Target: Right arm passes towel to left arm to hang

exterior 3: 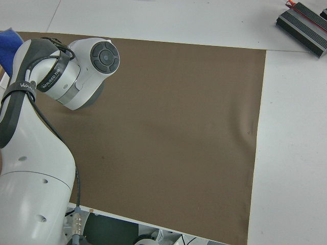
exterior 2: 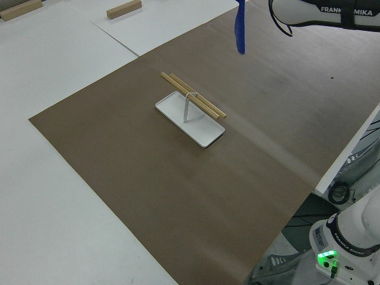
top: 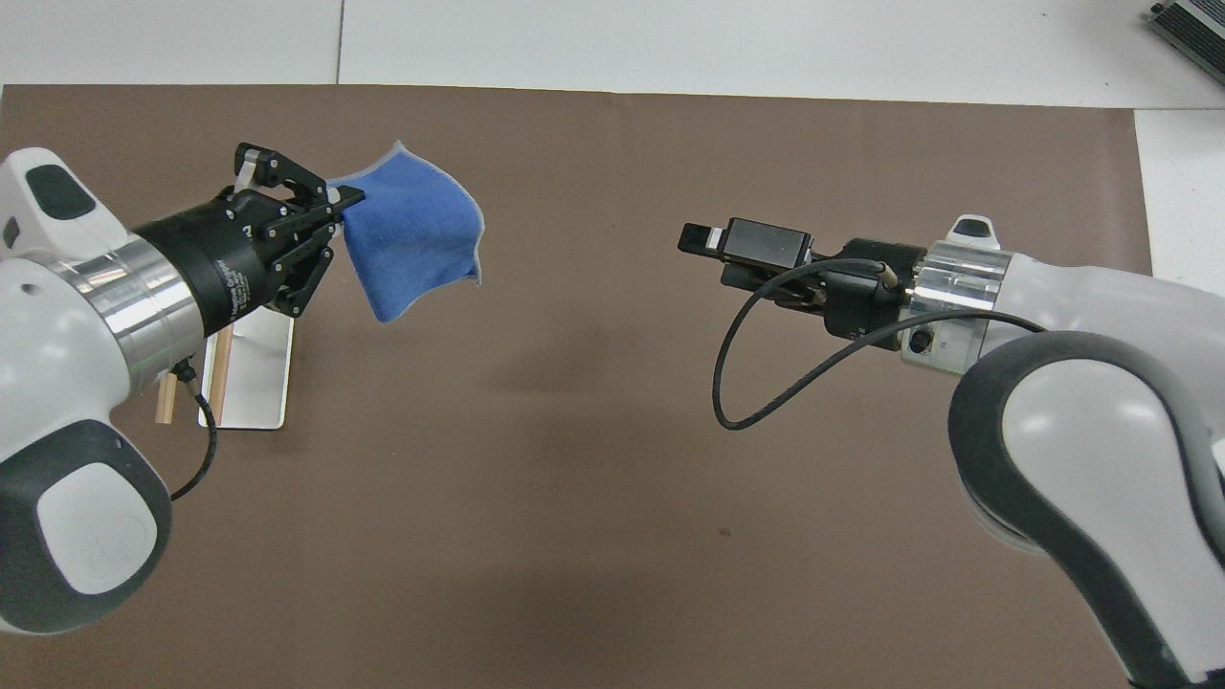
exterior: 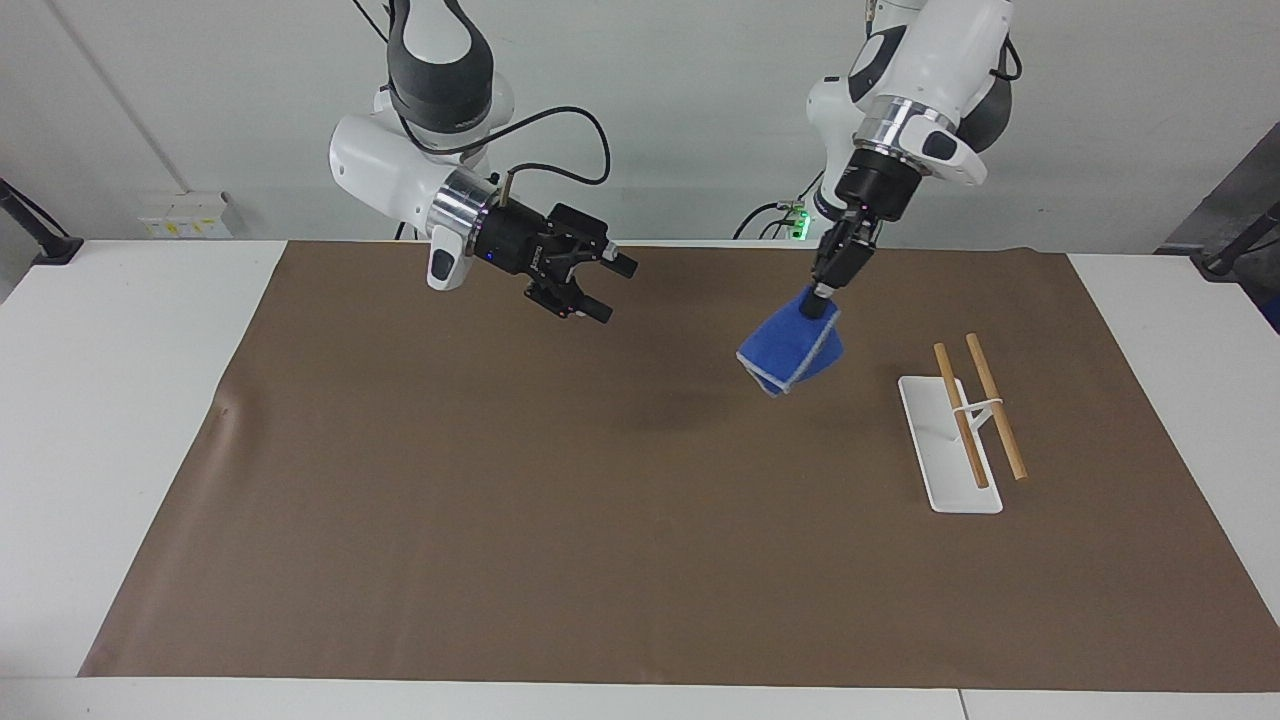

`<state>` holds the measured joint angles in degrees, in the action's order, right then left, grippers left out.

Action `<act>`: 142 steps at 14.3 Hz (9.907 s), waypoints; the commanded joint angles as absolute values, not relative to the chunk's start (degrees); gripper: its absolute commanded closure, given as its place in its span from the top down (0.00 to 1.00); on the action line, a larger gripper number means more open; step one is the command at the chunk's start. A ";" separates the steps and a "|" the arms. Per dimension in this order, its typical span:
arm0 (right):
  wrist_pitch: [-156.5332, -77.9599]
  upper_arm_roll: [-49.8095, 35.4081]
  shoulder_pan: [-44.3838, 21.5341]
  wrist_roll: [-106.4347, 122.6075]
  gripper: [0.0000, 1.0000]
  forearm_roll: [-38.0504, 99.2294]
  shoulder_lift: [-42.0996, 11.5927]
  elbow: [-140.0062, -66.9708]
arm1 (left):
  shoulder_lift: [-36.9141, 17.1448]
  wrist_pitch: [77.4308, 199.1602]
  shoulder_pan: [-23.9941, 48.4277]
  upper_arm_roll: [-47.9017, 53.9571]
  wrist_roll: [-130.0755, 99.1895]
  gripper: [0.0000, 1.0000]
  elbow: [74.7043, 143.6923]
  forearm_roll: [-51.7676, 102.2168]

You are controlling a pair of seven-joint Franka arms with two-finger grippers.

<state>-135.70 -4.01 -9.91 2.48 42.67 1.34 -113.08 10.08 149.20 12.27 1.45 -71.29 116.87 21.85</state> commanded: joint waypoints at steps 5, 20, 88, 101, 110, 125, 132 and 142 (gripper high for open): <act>-132.63 -4.39 -5.54 -0.69 1.00 18.66 0.62 -111.27 | 9.67 148.80 9.32 1.93 -70.22 0.00 116.01 22.06; -104.96 0.17 -3.60 -5.80 1.00 0.27 1.05 -97.05 | 9.76 149.24 5.71 1.93 -70.14 0.00 116.37 22.24; -82.79 3.69 -2.02 -2.90 1.00 0.26 7.12 -94.75 | 10.90 161.10 -9.40 2.46 -129.11 0.00 136.14 22.94; -83.06 4.39 -1.41 -2.90 1.00 1.32 7.21 -94.75 | 10.11 161.02 -13.27 2.55 -125.59 0.23 137.02 22.94; -85.35 4.48 -1.23 -2.46 1.00 0.35 6.16 -92.30 | 10.55 147.14 -14.50 2.11 -125.16 1.00 130.26 21.98; -82.53 4.22 -0.18 -3.16 1.00 1.32 -0.79 -86.57 | 6.77 135.18 9.57 2.64 -87.42 1.00 114.97 0.44; -84.53 4.31 -0.70 -2.90 1.00 -0.34 0.17 -88.42 | 5.01 130.54 10.20 2.55 -39.52 1.00 110.14 -0.78; -86.04 3.87 -0.70 -2.90 1.00 -2.11 0.18 -88.68 | 2.81 109.88 6.25 1.93 -4.04 1.00 97.22 -2.99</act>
<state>-84.98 4.49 -1.05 -1.91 -1.78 -1.30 -86.81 3.82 114.41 7.38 1.54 -6.41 101.04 -1.65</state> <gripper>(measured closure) 0.000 0.000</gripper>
